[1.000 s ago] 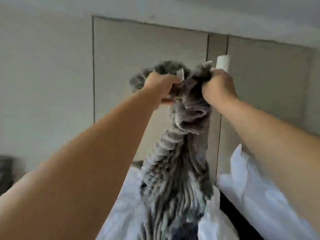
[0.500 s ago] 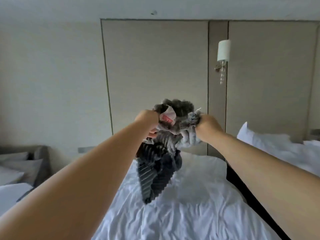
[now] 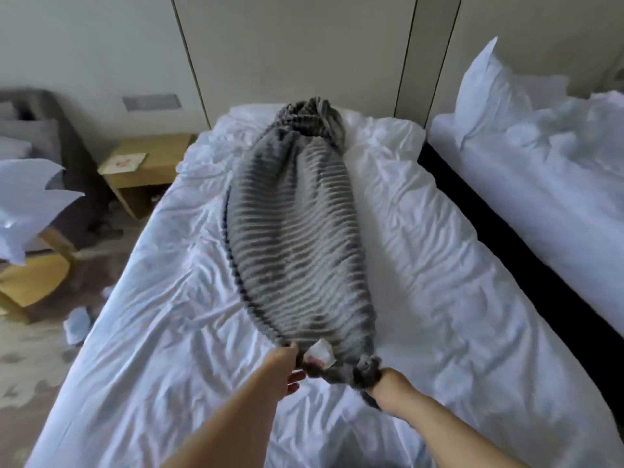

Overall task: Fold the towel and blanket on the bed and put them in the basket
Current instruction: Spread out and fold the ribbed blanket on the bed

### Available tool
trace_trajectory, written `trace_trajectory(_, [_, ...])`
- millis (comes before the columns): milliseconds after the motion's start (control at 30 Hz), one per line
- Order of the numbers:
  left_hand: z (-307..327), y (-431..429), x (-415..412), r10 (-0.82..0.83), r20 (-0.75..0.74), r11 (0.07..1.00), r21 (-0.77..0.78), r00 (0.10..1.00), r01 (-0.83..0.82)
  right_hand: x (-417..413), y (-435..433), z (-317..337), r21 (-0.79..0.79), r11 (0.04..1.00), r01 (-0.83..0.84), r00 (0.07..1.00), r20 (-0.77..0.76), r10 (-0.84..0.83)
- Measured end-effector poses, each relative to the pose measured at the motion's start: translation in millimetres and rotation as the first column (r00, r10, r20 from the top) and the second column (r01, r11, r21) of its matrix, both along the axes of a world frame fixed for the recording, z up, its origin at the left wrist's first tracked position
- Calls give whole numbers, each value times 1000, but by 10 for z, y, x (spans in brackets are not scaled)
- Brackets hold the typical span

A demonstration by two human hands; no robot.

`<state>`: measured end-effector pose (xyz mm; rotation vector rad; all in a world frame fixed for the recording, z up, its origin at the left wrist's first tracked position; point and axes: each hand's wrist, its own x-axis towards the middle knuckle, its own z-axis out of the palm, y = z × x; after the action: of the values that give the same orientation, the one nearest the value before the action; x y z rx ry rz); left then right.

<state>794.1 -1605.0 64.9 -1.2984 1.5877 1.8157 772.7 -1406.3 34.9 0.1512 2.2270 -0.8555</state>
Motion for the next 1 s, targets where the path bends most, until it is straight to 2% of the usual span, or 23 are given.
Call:
trace_trajectory(67, [-89,140,129,78,-6,995,62,997,-78,185,132,46,37,997,72,996,-60,-70])
trace_trajectory(133, [-69,294,206,155,-20,966,213,988,-147,294,170,179,59,991,123,980,-163,-112])
trace_trajectory(200, [24,435,287,153,-18,923,361,988,-136,378,107,363,76,996,52,962,-272,-29])
trace_trajectory(267, [152,608,447,38,-49,905,425,998,-14,527,-1,527,94,988,-121,897,-415,150])
trace_trajectory(300, [248,692,531,9,-99,914,405,995,32,633,-38,606,71,979,-193,846,-493,203])
trace_trajectory(367, [449,873,739,91,-177,931,364,980,-21,898,-13,706,64,948,-312,742,-607,285])
trace_trajectory(400, [507,942,859,139,-207,952,297,969,-73,1048,34,727,35,933,-358,730,-612,303])
trace_trajectory(467, [591,1046,1142,146,-249,989,56,957,-137,1361,176,752,-140,927,-346,791,-576,208])
trace_trajectory(533, [626,1104,1405,131,-228,978,-129,965,-163,1600,318,747,-334,921,-201,880,-475,19])
trace_trajectory(600, [667,1114,1524,171,-277,968,-129,945,-213,1659,394,739,-432,902,2,947,-289,-140])
trace_trajectory(667, [824,1104,1539,178,-307,971,-98,935,-217,1556,412,752,-534,805,259,961,60,-269])
trace_trajectory(733, [1035,1051,1524,184,-321,980,-8,929,-197,1444,337,839,-595,626,504,857,432,-280])
trace_trajectory(767, [1134,999,1515,205,-321,979,76,924,-191,1388,278,872,-606,565,560,815,524,-246])
trace_trajectory(833, [1361,837,1485,205,-349,974,167,914,-154,1255,99,915,-629,438,642,754,623,-209])
trace_trajectory(1000, [1748,209,1229,75,-374,994,96,924,-42,861,-561,1206,-583,0,812,576,802,-160])
